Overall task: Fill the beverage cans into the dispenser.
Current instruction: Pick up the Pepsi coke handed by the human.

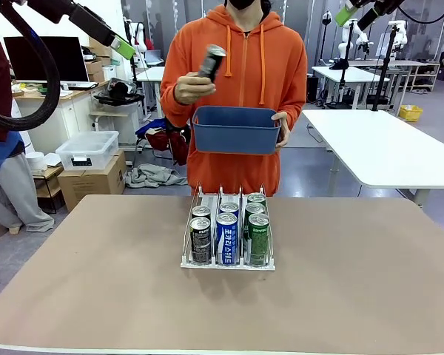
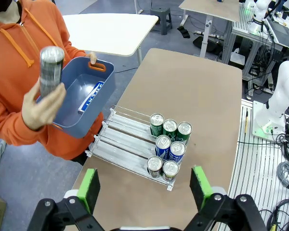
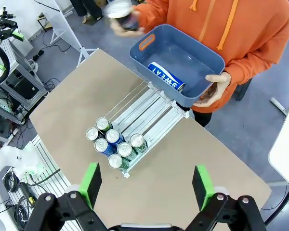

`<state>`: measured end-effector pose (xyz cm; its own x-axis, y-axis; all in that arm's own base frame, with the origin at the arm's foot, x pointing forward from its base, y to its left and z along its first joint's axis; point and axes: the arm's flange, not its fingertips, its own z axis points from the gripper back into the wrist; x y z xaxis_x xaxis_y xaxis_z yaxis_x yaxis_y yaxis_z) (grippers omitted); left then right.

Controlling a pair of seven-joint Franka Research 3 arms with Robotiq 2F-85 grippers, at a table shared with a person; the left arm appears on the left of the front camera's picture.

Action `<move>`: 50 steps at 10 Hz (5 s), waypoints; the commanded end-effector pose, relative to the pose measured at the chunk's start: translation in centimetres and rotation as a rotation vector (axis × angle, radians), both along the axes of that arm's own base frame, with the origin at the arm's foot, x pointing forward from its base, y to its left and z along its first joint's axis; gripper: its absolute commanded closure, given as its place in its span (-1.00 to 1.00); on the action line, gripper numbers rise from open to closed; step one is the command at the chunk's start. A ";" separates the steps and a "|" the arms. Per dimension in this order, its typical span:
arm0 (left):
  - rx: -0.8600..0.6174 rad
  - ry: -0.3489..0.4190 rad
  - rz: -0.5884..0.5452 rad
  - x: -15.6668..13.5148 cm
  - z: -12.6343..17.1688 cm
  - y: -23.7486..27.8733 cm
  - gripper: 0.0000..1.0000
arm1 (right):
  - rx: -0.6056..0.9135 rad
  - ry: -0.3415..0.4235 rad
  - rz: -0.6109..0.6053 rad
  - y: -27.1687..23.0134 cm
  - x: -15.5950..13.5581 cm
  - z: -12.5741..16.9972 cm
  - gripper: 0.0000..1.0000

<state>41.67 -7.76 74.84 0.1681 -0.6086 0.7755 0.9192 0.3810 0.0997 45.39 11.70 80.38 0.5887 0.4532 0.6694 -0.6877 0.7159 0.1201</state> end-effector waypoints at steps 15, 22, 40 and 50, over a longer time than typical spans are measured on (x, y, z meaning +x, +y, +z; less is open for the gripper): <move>-0.009 0.003 -0.005 0.0 -0.1 0.0 -1.00 | -0.002 0.001 0.003 -0.1 -0.1 0.1 -1.00; -0.009 0.003 -0.005 0.0 -0.1 0.0 -1.00 | -0.002 0.001 0.003 -0.1 -0.1 0.1 -1.00; 0.063 -0.095 0.096 7.3 -6.5 -1.7 -1.00 | -0.002 0.001 0.003 -0.1 -0.1 0.1 -1.00; 0.032 -0.110 0.111 8.8 -6.8 -2.4 -1.00 | -0.002 0.001 0.003 -0.1 -0.1 0.1 -1.00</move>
<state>50.24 -10.44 68.08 0.1780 -0.6339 0.7527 0.8553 0.4779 0.2003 45.38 11.72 80.41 0.5882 0.4535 0.6696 -0.6881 0.7157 0.1197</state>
